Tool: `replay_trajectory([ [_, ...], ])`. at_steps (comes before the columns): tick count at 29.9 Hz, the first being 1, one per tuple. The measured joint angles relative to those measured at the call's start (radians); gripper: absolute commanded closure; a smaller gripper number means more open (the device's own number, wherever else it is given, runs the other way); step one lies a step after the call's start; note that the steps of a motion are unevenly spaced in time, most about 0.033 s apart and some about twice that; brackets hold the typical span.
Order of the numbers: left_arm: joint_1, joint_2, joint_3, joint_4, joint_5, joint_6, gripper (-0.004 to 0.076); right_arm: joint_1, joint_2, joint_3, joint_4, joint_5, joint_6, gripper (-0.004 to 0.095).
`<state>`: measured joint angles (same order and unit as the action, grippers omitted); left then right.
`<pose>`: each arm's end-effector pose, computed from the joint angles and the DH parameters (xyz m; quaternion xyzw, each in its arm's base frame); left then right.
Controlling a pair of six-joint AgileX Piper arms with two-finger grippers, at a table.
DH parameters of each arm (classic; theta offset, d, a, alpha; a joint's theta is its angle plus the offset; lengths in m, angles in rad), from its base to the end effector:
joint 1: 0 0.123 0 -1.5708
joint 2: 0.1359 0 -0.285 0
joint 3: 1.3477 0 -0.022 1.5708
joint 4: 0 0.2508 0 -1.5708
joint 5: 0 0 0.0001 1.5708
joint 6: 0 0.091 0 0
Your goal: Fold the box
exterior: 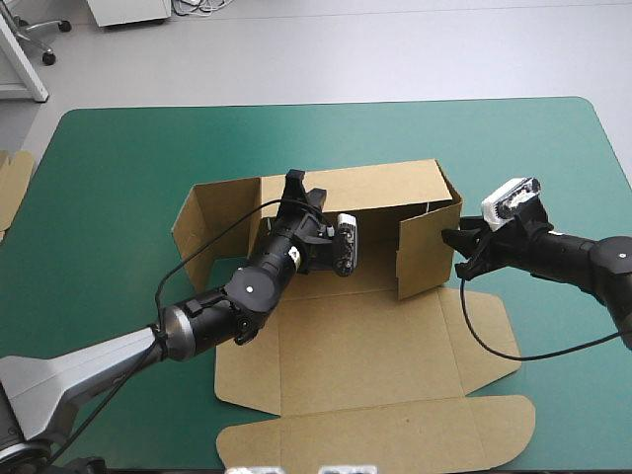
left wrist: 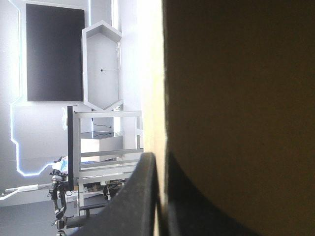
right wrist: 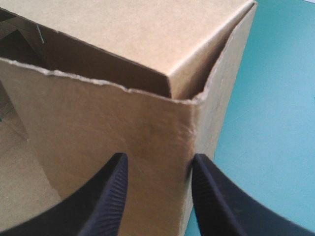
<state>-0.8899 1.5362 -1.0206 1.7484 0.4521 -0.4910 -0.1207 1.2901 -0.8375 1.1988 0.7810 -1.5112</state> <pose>0.2467 -0.2422 0.2948 0.6449 0.4856 0.2848 0.5169 0.2583 0.0289 0.2911 -0.2805 0.8171 0.1972 0.4634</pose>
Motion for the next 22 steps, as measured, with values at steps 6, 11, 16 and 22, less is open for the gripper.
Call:
replay_trajectory([
  [6,0.000,0.000,0.000,0.000,-0.001,0.000,0.0738,0.002,0.032,0.000,0.055,-0.010,-0.044,0.0336],
  [11,0.000,0.000,0.000,0.000,-0.006,0.000,0.0738,0.040,0.076,0.000,0.072,-0.051,-0.094,0.0361],
  [16,0.000,0.000,0.000,0.000,-0.008,0.000,0.0738,0.097,0.078,0.000,0.078,-0.103,-0.109,0.0377],
  [22,0.000,0.000,-0.002,-0.001,-0.009,0.000,0.0738,0.163,0.078,0.000,0.064,-0.228,-0.108,0.0385],
])
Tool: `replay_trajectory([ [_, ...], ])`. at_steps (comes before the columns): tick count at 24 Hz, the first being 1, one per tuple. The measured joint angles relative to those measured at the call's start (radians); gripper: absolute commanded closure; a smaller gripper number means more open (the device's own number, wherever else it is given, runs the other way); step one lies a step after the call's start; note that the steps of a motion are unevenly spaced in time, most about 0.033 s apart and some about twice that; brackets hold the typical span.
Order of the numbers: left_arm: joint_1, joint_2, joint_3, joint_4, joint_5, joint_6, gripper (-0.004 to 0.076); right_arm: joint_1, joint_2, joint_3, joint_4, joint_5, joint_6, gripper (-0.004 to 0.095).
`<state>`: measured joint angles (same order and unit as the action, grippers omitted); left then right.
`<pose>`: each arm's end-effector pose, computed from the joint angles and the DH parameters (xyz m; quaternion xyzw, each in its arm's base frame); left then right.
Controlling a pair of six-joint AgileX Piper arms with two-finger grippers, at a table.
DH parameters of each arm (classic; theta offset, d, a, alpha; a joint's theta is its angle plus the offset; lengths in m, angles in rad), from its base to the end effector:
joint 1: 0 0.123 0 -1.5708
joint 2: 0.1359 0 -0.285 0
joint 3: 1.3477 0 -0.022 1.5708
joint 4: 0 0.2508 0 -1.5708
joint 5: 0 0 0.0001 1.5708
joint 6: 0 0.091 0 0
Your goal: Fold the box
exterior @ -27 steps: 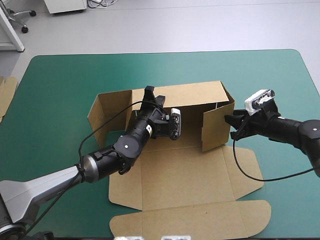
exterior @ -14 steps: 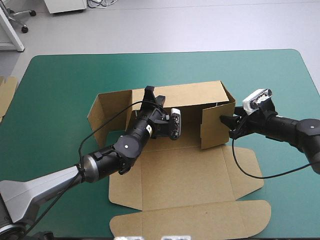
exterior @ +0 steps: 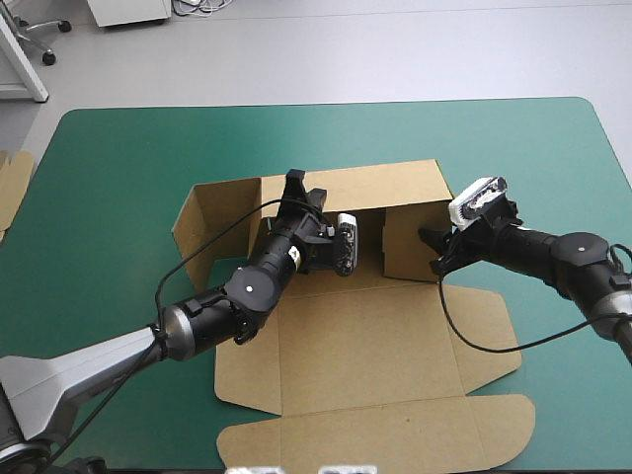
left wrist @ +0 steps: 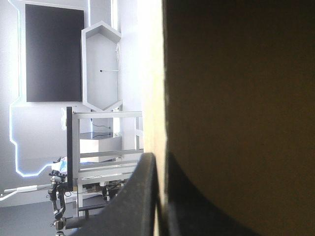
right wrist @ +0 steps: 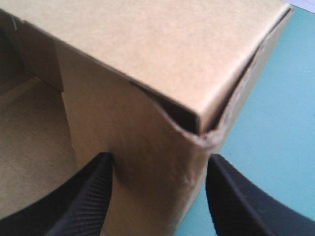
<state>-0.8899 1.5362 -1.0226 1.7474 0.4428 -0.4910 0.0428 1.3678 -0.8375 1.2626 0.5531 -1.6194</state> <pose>0.2464 -0.2430 0.2951 0.6465 0.4844 0.2809 0.5182 0.2784 0.0576 0.2734 -0.3064 0.8127 0.1477 0.4731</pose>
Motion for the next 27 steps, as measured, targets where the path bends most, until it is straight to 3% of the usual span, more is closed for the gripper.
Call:
replay_trajectory([
  [10,0.003,0.001,-0.005,0.000,-0.016,0.000,0.0738,0.094,0.006,0.001,0.036,-0.161,-0.001,0.0393],
  [17,0.005,0.004,-0.015,-0.011,-0.025,0.000,0.0738,0.108,0.008,0.002,0.111,-0.214,-0.001,0.0558],
  [27,0.008,0.026,-0.031,-0.012,-0.020,0.004,0.0738,0.104,0.010,0.002,0.135,-0.241,0.037,0.0931],
])
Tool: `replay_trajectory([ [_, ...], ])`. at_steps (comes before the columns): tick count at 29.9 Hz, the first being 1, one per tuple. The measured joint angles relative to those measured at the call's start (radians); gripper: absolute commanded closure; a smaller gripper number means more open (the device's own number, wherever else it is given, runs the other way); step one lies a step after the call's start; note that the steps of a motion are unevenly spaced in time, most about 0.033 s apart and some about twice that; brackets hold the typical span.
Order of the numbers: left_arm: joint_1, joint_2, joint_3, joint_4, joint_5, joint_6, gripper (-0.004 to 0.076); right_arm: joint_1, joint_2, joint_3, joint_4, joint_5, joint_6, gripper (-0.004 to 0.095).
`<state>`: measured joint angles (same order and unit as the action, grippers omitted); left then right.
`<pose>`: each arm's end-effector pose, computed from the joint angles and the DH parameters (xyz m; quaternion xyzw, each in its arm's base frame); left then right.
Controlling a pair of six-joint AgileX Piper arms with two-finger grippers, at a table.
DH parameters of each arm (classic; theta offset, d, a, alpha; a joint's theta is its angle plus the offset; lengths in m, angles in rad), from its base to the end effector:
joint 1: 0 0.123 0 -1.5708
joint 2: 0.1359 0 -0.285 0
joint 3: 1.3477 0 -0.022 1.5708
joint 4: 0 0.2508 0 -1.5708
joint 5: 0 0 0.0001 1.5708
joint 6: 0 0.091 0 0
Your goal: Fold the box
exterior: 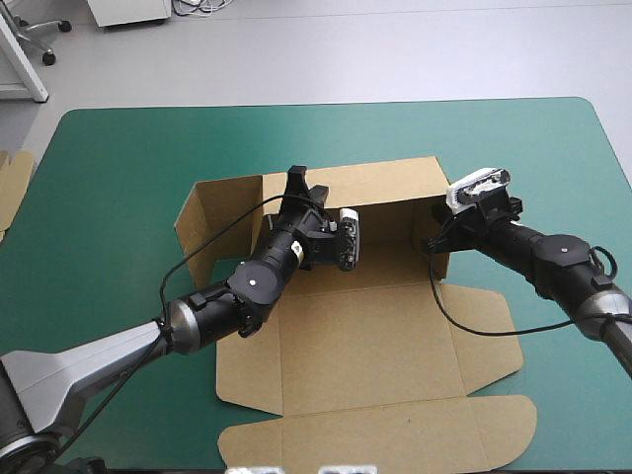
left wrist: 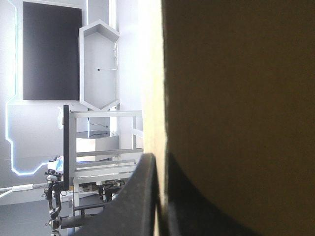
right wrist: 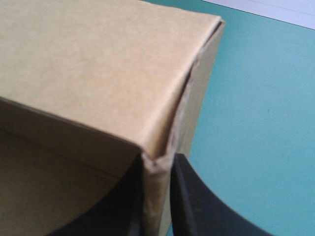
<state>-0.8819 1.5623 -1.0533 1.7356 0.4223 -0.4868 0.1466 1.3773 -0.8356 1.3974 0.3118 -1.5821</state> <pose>0.2524 -0.2485 0.2947 0.6474 0.4867 0.2728 0.5191 0.2871 0.0703 0.2748 -0.2204 0.8271 0.1202 0.5028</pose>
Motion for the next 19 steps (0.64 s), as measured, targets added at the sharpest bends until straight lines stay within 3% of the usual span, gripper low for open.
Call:
replay_trajectory([
  [11,0.001,0.003,-0.006,-0.010,-0.011,0.000,0.0733,0.000,0.005,0.000,0.050,-0.021,-0.042,0.0941],
  [19,-0.002,-0.001,-0.013,-0.010,-0.075,-0.004,0.0575,0.000,0.005,0.000,0.054,-0.017,-0.014,0.0940],
])
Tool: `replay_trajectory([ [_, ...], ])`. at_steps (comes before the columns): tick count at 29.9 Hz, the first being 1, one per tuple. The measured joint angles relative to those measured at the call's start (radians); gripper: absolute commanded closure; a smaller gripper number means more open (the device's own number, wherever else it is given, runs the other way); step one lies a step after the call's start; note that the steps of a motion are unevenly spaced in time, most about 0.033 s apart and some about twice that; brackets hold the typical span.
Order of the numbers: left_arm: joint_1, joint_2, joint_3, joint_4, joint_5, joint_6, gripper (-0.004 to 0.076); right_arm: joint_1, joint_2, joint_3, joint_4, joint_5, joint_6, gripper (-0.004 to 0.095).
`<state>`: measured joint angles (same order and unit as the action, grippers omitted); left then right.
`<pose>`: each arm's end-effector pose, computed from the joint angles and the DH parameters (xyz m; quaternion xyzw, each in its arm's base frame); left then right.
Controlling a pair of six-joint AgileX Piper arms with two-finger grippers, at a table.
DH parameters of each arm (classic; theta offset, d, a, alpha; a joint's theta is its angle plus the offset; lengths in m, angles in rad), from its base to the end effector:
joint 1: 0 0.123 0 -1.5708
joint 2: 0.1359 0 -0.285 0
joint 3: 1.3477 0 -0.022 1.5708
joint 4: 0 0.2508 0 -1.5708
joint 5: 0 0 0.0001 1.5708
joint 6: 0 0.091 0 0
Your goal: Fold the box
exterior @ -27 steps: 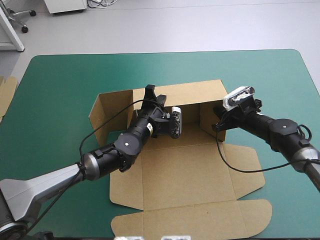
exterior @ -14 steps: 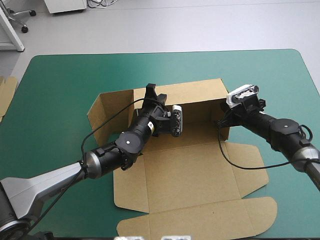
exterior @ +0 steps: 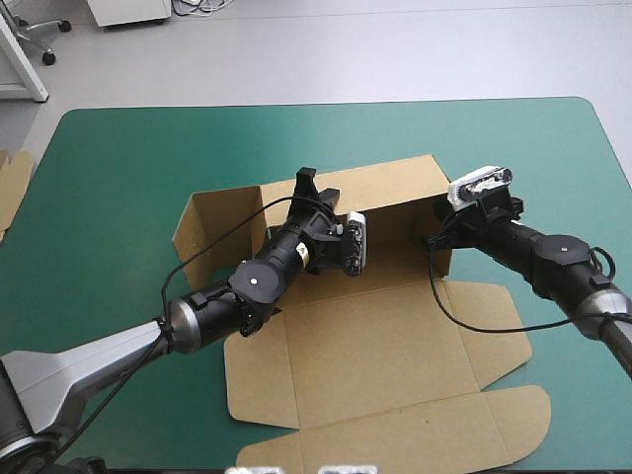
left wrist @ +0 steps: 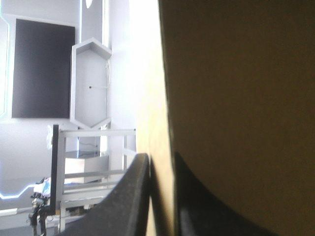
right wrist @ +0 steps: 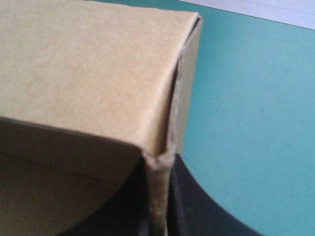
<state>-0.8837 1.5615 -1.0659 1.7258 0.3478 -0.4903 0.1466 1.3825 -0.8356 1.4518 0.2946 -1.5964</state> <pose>0.2491 -0.2552 0.2968 0.6593 0.4774 0.2392 0.5294 0.2892 0.0693 0.2746 -0.1993 0.8295 0.1243 0.5068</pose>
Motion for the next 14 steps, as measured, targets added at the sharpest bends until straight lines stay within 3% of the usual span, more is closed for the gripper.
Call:
replay_trajectory([
  [9,-0.009,-0.100,0.000,0.001,-0.268,-0.031,0.0563,0.010,0.000,0.000,0.019,0.048,0.016,0.0940],
  [14,-0.062,-0.149,0.000,0.003,-0.325,-0.058,0.0564,0.010,0.000,0.000,0.016,0.041,0.027,0.0940],
])
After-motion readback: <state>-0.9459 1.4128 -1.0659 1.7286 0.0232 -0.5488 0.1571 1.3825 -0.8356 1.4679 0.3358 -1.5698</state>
